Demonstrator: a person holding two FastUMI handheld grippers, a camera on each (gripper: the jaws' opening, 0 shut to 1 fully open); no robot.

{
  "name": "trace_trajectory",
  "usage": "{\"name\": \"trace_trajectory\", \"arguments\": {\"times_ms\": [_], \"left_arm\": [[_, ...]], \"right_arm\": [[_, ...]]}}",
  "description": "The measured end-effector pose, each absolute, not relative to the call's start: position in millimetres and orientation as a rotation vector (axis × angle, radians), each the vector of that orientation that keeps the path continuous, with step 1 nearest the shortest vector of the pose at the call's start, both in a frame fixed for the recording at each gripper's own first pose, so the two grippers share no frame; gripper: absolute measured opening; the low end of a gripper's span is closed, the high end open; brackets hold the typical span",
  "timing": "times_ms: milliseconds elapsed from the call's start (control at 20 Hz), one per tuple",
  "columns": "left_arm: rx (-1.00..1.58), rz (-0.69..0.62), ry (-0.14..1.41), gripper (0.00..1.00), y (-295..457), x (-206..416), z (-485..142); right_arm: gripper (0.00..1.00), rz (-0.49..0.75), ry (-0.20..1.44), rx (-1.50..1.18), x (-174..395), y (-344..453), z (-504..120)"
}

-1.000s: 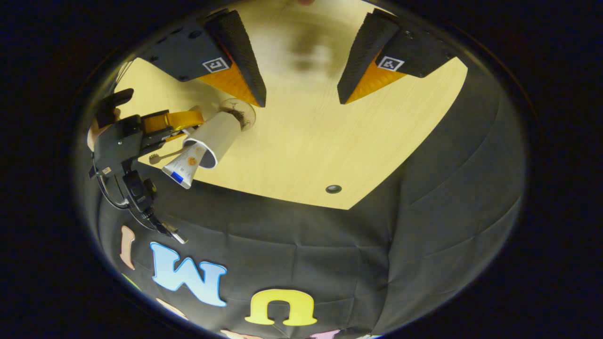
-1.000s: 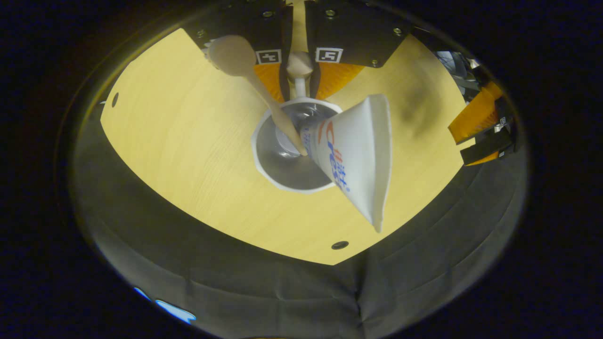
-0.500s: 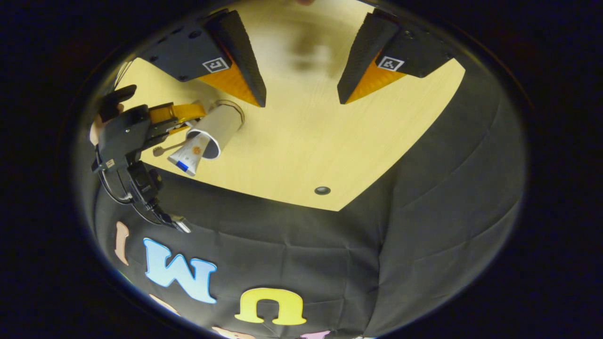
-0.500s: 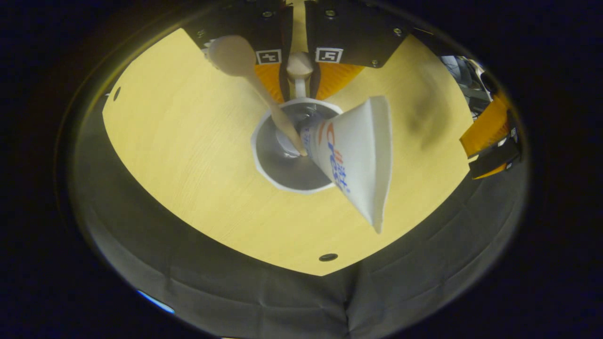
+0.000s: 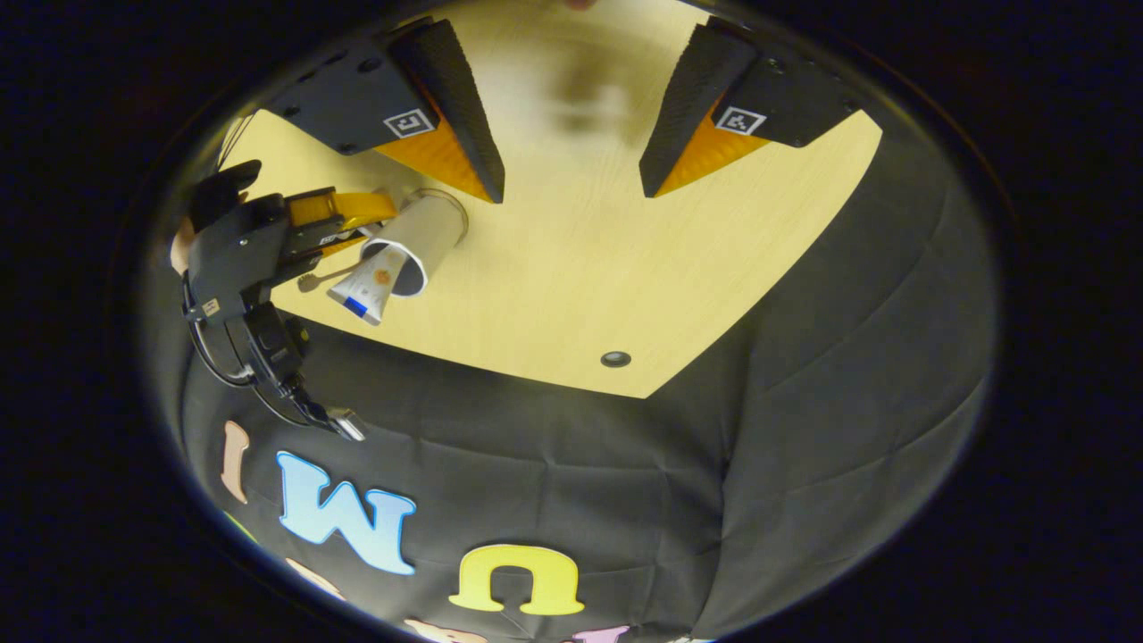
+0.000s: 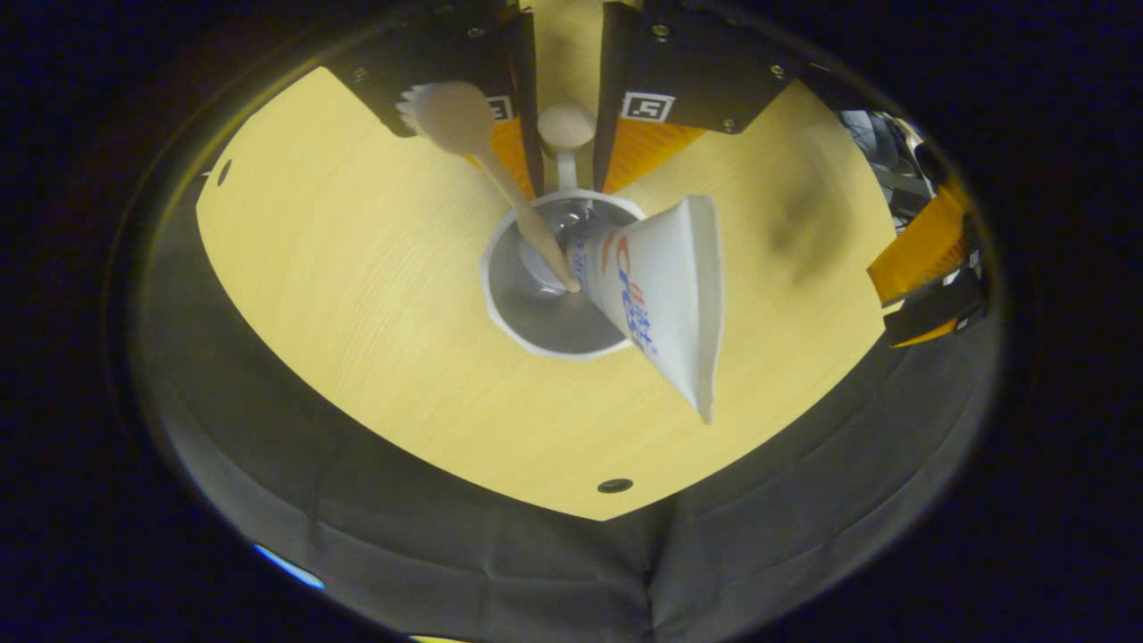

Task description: Put the toothbrush and toothpaste on the desktop into the cup, then pick up the cup and place it on the coaster on the desktop.

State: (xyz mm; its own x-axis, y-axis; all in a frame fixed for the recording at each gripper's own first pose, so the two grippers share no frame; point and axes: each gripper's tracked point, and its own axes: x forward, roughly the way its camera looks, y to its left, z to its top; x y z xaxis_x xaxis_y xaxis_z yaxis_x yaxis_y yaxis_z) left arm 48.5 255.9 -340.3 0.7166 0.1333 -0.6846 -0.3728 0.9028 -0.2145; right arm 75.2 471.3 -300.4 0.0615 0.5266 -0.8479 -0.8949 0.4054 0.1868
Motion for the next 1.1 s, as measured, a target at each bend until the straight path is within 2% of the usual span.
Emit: {"name": "trace_trajectory", "arguments": {"times_ms": [250, 550, 750, 1100], "left_arm": [[-0.334, 0.255, 0.710, 0.98, 246, 54, -327], [-0.292, 0.173, 0.674, 1.00, 218, 70, -304], [-0.280, 0.119, 0.616, 1.00, 198, 81, -273], [-0.223, 0.035, 0.464, 0.98, 175, 89, -197]], "right_arm": [[0.29, 1.116, 0.992, -0.389, 75, 460, -276], [0.27, 1.059, 0.952, -0.309, 75, 434, -241], [0.28, 0.963, 0.911, -0.223, 74, 409, -219], [0.27, 0.779, 0.739, -0.032, 73, 367, -152]]}}
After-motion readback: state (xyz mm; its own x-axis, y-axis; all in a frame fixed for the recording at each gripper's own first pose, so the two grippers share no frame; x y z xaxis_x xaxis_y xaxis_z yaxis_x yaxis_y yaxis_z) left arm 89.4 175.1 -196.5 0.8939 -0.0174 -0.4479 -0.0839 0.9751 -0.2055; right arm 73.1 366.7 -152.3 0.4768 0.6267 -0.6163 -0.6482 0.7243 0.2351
